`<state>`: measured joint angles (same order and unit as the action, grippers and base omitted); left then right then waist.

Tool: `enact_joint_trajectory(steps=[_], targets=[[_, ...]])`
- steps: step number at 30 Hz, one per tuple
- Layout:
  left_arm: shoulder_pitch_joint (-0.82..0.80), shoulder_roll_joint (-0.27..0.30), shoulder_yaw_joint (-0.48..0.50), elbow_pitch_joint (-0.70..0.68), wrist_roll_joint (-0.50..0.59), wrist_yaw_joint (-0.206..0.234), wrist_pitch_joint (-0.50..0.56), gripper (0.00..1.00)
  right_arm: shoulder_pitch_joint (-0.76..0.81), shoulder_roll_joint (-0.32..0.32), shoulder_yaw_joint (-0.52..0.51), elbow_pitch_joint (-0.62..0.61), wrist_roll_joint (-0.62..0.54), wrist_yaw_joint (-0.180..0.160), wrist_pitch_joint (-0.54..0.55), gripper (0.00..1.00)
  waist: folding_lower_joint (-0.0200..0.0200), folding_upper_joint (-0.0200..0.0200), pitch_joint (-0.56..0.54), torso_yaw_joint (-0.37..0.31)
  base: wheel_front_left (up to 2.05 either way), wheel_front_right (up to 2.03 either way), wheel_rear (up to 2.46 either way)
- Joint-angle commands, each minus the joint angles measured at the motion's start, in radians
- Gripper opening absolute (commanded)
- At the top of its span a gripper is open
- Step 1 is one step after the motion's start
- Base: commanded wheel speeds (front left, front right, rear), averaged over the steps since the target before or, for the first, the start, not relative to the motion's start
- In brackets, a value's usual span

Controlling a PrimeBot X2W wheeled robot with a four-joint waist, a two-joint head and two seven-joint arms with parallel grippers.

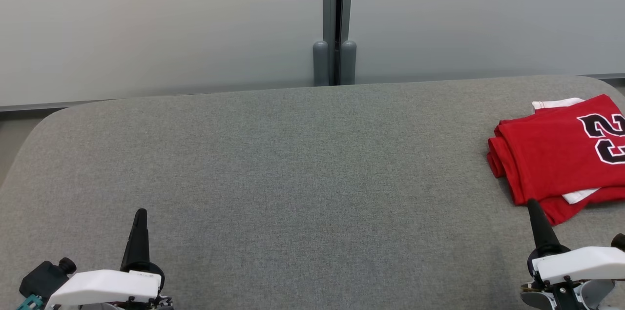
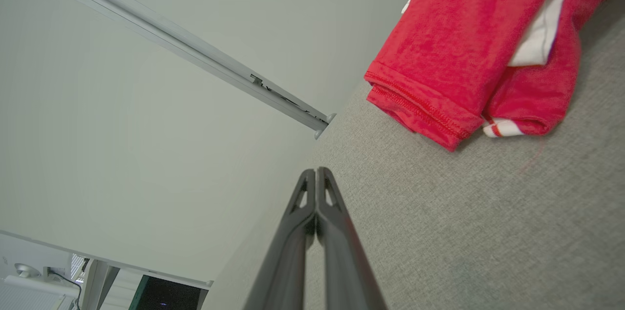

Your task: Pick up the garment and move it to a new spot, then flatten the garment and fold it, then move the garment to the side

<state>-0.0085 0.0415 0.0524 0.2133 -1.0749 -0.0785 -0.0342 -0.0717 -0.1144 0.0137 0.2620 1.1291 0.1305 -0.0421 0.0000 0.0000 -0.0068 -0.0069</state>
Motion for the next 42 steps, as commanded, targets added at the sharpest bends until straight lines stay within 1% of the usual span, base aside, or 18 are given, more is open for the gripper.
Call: enact_joint_trajectory(steps=[1, 21, 42], targets=[[-0.025, 0.007, 0.008, -0.006, -0.022, -0.006, 0.004, 0.0, -0.018, -0.004, -0.009, -0.014, 0.02, 0.0, 0.01, 0.0, 0.0, 0.0, 0.0, 0.0, 0.0, 0.0, 0.0], [-0.057, 0.009, 0.029, 0.008, -0.219, -0.025, 0.06, 0.0, -0.027, 0.021, -0.054, -0.016, 0.198, 0.0, 0.064, 0.0, 0.0, 0.0, 0.003, 0.002, 0.0, 0.0, 0.0], [-0.082, 0.01, 0.047, 0.02, -0.375, -0.039, 0.104, 0.0, -0.034, 0.04, -0.09, -0.018, 0.341, 0.0, 0.109, 0.0, 0.0, 0.0, 0.006, 0.004, 0.0, 0.0, 0.0]])
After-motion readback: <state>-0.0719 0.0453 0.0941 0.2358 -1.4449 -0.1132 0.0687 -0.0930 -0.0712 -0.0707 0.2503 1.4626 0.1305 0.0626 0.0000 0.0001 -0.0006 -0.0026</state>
